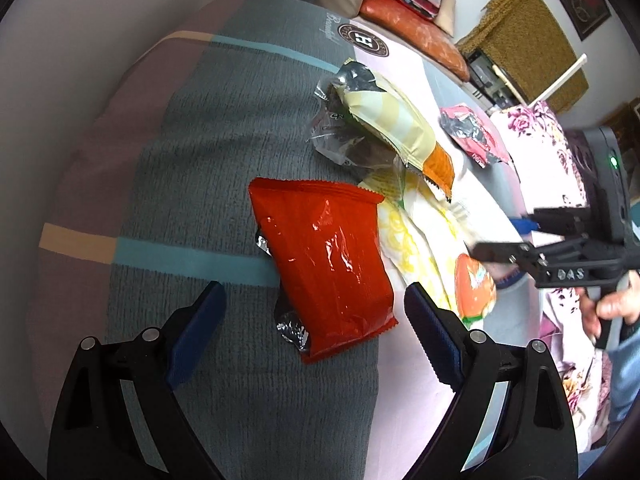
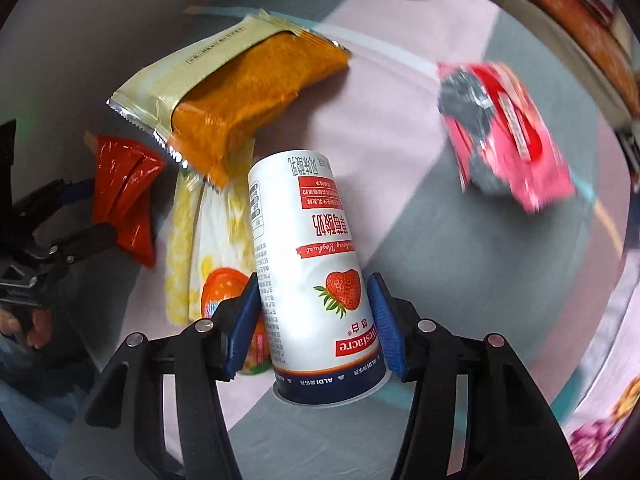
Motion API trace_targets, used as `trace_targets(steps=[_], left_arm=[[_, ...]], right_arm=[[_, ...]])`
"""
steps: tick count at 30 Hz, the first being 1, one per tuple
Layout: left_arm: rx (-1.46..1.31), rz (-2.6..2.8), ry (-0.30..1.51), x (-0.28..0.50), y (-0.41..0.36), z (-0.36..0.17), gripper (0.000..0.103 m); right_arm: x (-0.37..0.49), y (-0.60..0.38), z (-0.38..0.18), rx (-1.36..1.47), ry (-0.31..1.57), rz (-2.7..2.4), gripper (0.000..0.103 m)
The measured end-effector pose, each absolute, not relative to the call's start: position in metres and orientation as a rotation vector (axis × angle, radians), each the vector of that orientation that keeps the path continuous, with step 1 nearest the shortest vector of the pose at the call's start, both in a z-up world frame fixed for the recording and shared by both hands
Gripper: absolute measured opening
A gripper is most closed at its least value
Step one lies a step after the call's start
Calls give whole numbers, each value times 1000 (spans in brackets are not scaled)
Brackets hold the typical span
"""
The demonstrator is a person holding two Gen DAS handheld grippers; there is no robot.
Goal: Collect trash
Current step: 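Grasp the white yogurt bottle with the right tool while the left tool grasps the red snack bag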
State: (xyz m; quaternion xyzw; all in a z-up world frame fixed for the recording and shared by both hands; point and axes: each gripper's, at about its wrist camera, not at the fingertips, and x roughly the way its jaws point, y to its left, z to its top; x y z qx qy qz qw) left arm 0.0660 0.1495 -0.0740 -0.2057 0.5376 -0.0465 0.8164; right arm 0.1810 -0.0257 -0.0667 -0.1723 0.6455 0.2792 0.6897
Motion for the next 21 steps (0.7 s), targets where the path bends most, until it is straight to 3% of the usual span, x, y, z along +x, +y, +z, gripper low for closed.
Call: trace_targets(steps=[13, 14, 18, 21], left_arm=[[-361, -11, 1154, 74, 135, -74, 91], [-333, 5, 1154, 74, 131, -74, 87], [-293, 23, 1151, 71, 126, -72, 54], [-307, 31, 1140, 66, 126, -66, 46]], right_arm=[[164, -16, -82, -347, 1442, 584, 51], [165, -15, -82, -344, 1436, 582, 49], [151, -27, -79, -270, 1409, 568, 48], [143, -55, -71, -177, 1395, 554, 48]])
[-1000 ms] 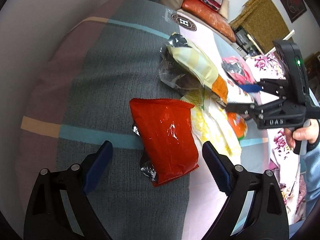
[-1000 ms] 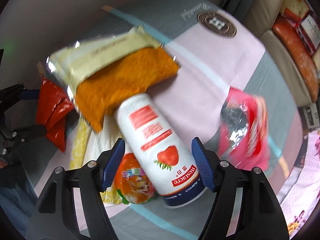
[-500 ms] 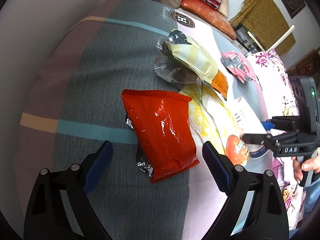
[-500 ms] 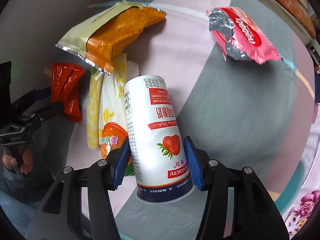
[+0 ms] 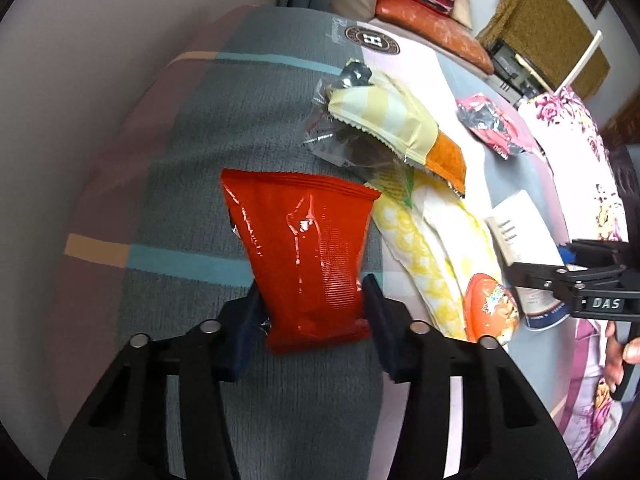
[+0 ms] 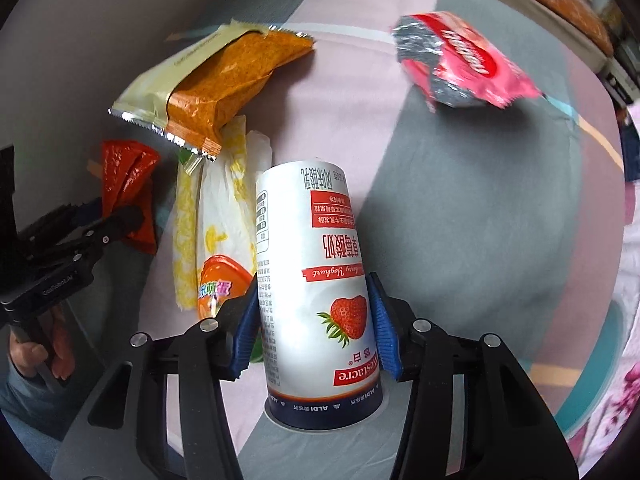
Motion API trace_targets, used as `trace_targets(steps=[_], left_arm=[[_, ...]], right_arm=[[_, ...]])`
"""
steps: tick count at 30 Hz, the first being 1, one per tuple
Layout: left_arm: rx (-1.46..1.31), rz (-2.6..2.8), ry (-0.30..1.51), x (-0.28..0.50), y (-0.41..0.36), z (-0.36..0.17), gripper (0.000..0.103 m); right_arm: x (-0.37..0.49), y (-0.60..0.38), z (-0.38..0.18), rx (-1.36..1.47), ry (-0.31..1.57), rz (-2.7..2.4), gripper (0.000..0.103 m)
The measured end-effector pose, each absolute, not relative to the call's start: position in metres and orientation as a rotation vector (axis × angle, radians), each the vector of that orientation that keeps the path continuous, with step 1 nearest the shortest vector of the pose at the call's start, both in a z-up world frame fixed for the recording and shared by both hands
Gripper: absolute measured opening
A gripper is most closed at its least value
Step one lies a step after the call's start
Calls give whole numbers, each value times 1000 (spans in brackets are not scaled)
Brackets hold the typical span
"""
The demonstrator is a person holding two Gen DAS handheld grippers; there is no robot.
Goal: Collect trash
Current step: 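Grasp the white yogurt bottle with the right tool while the left tool grasps the red snack bag, then carry the red bag and yogurt bottle over the wastebasket, open the left tool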
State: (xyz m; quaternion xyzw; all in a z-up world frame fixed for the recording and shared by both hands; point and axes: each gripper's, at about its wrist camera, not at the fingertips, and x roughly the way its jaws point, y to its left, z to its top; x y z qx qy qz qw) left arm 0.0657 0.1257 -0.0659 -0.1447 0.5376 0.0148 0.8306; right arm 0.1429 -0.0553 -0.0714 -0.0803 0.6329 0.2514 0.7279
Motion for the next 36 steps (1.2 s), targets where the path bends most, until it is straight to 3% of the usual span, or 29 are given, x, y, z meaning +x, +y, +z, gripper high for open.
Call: trace_targets(steps=[12, 36], left_arm=[[-294, -76, 1112, 49, 85, -37, 45], [-5, -422, 1077, 88, -129, -1, 45]], right_arm=[[124, -124, -32, 8, 1296, 534, 47], [80, -311, 26, 409, 1025, 361, 48]])
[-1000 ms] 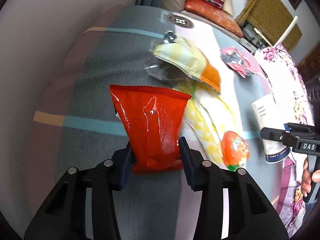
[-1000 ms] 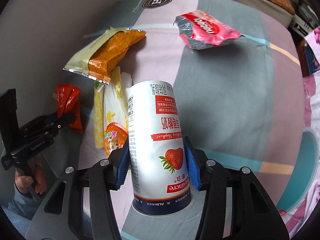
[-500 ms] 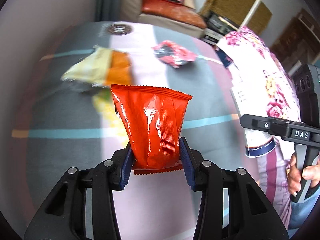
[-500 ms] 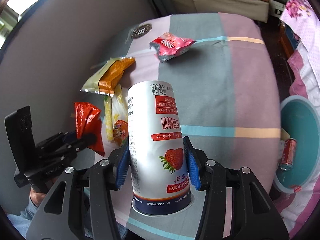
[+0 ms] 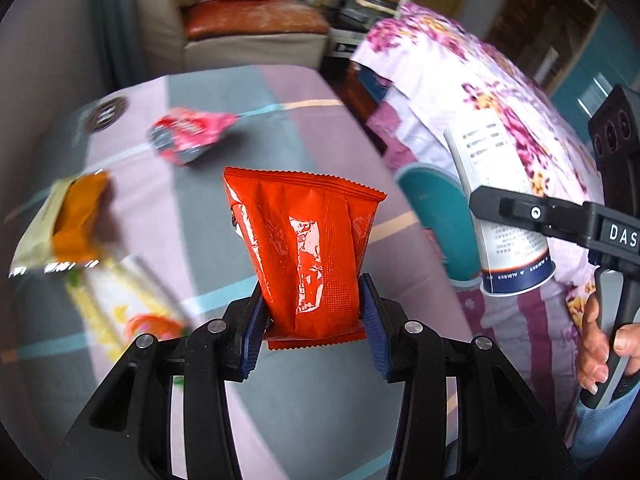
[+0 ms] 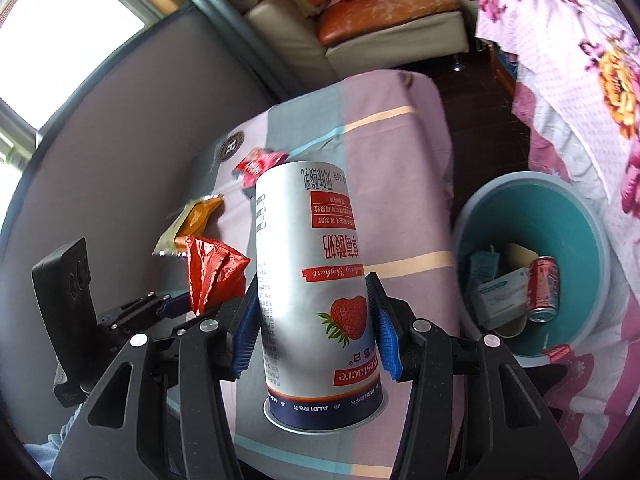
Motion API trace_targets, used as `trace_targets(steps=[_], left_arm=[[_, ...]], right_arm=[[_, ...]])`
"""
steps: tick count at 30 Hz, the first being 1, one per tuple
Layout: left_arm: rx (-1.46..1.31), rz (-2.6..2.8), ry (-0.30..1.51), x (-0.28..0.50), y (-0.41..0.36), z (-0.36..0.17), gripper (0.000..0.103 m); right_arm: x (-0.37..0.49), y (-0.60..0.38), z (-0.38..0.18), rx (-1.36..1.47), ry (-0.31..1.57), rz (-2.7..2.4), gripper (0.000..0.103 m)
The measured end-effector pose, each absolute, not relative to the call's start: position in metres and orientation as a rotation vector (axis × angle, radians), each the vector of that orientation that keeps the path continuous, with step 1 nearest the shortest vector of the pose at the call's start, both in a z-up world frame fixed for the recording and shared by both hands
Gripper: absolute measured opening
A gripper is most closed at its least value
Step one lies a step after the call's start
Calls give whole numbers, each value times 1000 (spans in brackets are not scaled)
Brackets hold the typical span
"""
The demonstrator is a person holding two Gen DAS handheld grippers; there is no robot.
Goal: Collect trash
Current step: 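Carry the red bag and yogurt bottle over the wastebasket, open the left tool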
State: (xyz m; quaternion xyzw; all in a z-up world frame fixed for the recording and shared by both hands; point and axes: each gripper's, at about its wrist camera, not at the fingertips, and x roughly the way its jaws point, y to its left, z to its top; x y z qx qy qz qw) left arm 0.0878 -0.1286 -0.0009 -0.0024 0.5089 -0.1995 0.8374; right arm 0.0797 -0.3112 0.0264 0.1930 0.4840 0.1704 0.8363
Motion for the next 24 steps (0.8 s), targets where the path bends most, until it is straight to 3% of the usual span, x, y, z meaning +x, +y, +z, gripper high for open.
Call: trace_targets(steps=[14, 24], left_arm=[[118, -587, 1116, 103, -241, -16, 45], [153, -628, 1145, 117, -278, -30, 45]], right_arm=[[65, -419, 20, 564, 937, 195, 48], [65, -462, 0, 618, 947, 123, 48]])
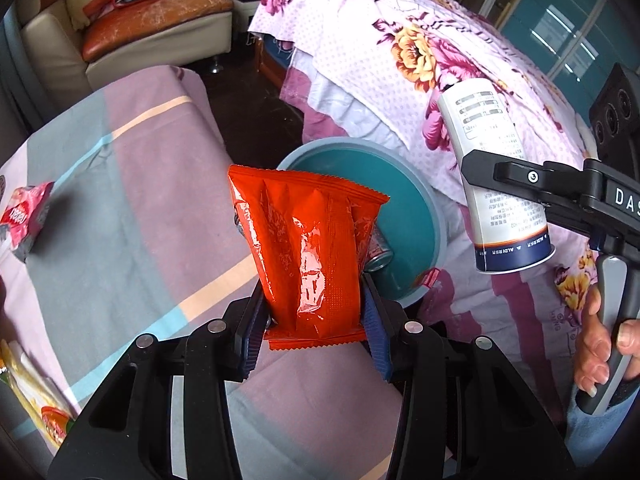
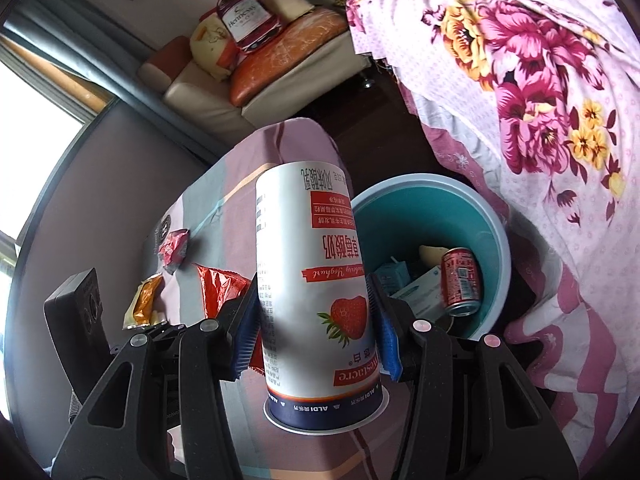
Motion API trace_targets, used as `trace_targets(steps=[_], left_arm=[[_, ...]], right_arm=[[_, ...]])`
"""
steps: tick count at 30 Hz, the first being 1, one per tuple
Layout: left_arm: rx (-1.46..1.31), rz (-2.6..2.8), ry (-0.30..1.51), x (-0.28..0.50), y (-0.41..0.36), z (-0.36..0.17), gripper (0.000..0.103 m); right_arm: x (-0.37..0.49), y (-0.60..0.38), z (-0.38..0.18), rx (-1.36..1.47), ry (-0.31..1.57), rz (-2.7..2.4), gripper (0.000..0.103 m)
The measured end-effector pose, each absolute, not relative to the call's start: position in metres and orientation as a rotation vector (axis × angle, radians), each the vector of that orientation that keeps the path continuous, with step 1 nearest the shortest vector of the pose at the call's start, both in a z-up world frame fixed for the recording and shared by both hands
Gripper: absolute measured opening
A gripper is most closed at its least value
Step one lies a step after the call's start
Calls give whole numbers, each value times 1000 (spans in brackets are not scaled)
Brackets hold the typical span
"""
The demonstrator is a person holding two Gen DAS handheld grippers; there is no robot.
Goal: Collect trash
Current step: 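Carry the red bag and yogurt bottle over the wastebasket, open the left tool, then open the right tool to drop the yogurt bottle into the wastebasket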
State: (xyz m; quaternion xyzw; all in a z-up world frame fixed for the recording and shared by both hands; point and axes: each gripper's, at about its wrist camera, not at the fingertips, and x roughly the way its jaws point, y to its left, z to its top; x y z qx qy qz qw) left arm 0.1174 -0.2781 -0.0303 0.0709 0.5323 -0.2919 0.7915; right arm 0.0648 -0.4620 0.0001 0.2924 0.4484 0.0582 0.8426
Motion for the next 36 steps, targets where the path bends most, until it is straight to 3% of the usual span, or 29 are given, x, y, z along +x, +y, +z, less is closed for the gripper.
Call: trace_targets(steps=[10, 13, 15, 18, 36], left_arm=[[183, -666, 1179, 128, -312, -49, 46], [191, -664, 1176, 131, -320, -51, 60], [192, -645, 1161, 134, -321, -50, 81], [175, -631, 1144, 136, -317, -49, 87], [148, -575, 1178, 135, -278, -56, 91]], right_arm=[[63, -485, -17, 651, 974, 61, 48], [63, -488, -18, 653, 975, 45, 48], [63, -491, -19, 654, 977, 35, 48], [63, -494, -21, 650, 985, 30, 48], [82, -480, -34, 622, 1053, -1, 48]])
